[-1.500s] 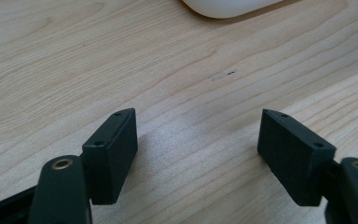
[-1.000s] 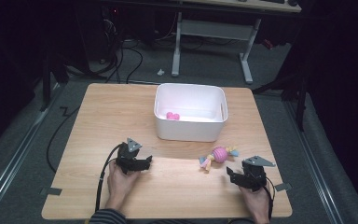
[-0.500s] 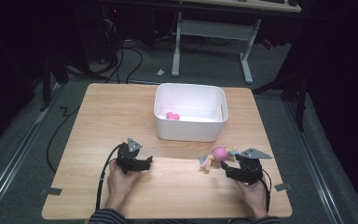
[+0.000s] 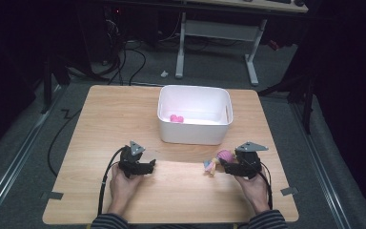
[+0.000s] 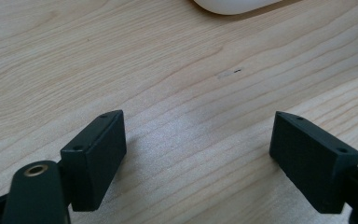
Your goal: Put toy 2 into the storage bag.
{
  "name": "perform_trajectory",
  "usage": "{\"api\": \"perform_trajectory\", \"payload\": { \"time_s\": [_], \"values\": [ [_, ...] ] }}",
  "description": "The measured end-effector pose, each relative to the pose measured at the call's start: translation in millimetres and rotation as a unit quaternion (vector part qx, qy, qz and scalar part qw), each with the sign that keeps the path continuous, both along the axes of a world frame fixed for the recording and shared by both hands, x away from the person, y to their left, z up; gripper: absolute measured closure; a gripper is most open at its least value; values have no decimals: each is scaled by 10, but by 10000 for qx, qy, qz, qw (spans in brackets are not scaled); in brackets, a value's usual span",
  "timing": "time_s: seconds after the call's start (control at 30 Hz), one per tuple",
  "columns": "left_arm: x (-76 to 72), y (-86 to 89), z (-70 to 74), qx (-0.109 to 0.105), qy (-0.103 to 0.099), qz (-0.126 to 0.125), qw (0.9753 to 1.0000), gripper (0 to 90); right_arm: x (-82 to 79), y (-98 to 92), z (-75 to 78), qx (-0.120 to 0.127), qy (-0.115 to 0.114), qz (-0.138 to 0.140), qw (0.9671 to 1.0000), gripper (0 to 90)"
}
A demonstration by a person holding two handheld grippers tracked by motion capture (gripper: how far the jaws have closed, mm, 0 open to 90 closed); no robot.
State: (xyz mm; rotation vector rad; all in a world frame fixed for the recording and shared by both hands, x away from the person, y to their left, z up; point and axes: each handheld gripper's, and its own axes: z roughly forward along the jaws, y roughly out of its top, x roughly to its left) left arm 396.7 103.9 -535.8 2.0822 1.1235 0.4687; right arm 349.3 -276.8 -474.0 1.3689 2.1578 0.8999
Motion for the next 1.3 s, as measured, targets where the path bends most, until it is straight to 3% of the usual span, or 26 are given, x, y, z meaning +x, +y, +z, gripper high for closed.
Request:
{"api": "perform_trajectory", "payload": {
  "time_s": [0.57,0.97,1.07,1.23,1.3],
  "values": [
    [0,1,0,-2,-2,4,10000,189,198,80,-52,-159,13,20,9999,287],
    [0,1,0,-2,0,4,10000,190,268,66,-117,-119,248,76,9996,309],
    [0,1,0,-4,0,5,10000,190,281,80,-144,-257,270,99,9993,298],
    [0,1,0,-4,-1,5,10000,190,299,102,-205,-698,342,66,9970,295],
    [0,1,0,-4,-1,4,10000,190,299,93,-228,-738,358,52,9966,314]
  ]
}}
